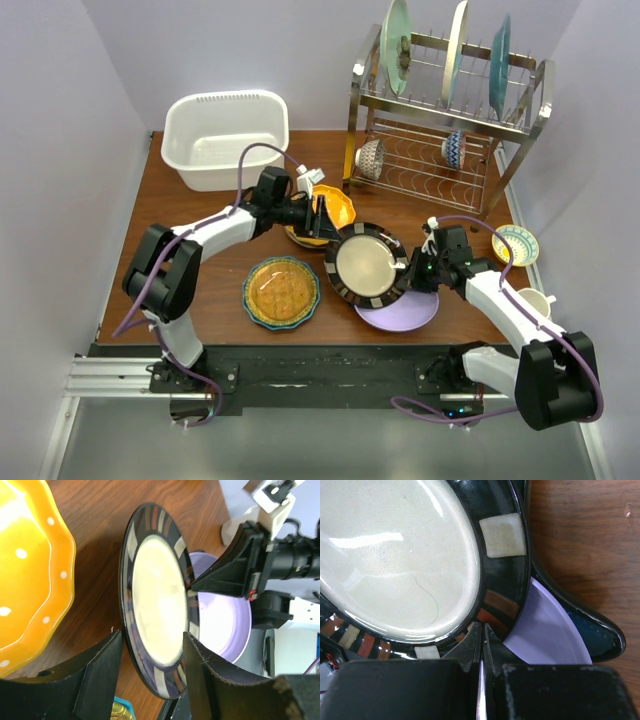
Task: Place the plates into the plastic bin on the countertop
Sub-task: Pick up the plate at the center of the board.
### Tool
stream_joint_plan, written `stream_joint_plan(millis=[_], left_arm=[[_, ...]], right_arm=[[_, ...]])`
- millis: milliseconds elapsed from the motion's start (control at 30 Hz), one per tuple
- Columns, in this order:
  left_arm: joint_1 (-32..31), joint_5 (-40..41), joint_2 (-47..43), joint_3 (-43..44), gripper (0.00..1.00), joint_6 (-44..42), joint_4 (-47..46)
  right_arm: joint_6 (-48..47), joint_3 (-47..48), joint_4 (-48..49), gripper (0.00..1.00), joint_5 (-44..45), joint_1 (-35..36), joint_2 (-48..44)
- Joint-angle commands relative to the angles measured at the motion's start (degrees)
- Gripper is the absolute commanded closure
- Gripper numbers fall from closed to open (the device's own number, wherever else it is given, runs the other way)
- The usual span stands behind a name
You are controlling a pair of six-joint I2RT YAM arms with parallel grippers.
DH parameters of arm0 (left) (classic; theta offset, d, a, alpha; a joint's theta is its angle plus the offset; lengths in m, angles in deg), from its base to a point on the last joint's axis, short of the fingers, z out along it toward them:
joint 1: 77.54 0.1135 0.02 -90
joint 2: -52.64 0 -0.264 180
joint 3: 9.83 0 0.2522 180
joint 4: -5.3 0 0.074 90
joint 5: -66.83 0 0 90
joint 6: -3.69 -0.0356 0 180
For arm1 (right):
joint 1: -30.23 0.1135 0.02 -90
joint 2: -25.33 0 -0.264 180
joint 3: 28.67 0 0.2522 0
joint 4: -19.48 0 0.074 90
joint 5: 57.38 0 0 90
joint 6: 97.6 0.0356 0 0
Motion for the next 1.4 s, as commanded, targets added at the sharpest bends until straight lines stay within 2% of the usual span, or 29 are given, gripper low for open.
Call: stream_joint_plan(millis=[0, 333, 500, 600, 633, 700, 733, 1100, 1300, 1367], left_arm=[[-1.1, 0.0, 2.6, 2.9, 0.44, -3.7, 6.3], [-2.0, -3.3, 6.0, 1.9, 0.51, -3.7, 5.5], [-2.0, -3.9, 5.8, 2.0, 0.59, -3.4, 4.9], [-2.2, -4.3, 5.8, 1.9, 0.70, -3.2, 4.6], [-2.3, -4.4, 5.9, 1.9, 0.81, -3.2, 4.6], [-2.5, -4.8, 6.1, 2.0, 0.96, -3.1, 4.5], [-2.5, -4.8, 6.1, 1.9, 1.00, -3.1, 4.5], [-2.5, -4.3, 4.4, 1.1, 1.00, -0.1, 1.1], [-2.4, -3.9, 3.1, 0.8, 1.00, 3.8, -4.3], [-2.3, -3.6, 2.9, 1.1, 1.00, 4.6, -5.5]], right_arm=[[-0.5, -0.2, -1.9, 1.00, 3.0, 0.4, -0.5], [-0.4, -0.4, -1.7, 1.00, 3.0, 0.4, -0.7], [-0.4, -0.5, -1.6, 1.00, 2.8, 0.5, -0.8], [-0.3, -0.5, -1.6, 1.00, 2.9, 0.5, -1.0], [-0.4, -0.5, -1.6, 1.00, 2.9, 0.4, -1.0], [-0.4, -0.6, -1.6, 1.00, 2.9, 0.5, -1.1], [-0.3, -0.6, -1.6, 1.00, 2.9, 0.4, -1.3], [-0.7, 0.3, -2.4, 1.00, 3.2, 0.5, -4.6], [-0.6, 1.6, -3.8, 1.00, 4.5, 0.5, -11.3], [-0.6, 2.1, -4.5, 0.96, 5.1, 0.5, -12.7]])
